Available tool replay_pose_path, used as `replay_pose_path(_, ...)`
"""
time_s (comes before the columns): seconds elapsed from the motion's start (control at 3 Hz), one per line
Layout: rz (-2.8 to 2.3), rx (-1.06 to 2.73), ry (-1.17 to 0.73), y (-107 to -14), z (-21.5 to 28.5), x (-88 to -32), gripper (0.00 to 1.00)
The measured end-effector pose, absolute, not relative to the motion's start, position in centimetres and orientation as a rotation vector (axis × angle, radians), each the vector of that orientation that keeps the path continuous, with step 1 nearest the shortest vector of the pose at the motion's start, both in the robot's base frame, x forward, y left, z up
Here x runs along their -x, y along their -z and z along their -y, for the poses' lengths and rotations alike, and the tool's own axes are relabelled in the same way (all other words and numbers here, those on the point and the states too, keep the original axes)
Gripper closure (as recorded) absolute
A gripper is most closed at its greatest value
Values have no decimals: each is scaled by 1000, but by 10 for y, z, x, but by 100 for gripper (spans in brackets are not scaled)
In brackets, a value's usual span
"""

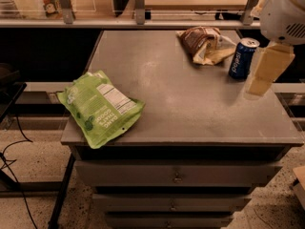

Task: Move brown chip bag near green rice chip bag

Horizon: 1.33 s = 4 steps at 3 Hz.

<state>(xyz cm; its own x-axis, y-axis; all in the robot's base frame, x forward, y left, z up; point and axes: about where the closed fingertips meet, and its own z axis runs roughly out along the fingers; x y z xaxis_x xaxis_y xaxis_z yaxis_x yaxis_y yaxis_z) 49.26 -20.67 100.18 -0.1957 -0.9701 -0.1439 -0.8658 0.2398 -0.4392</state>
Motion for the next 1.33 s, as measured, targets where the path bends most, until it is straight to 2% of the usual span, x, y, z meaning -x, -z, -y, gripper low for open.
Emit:
replay_pose_path(0.67,-2102,1651,526,-981,220,-593,0)
replay_pose_path(1.33,-2114,1594,593,-947,241,-672,0)
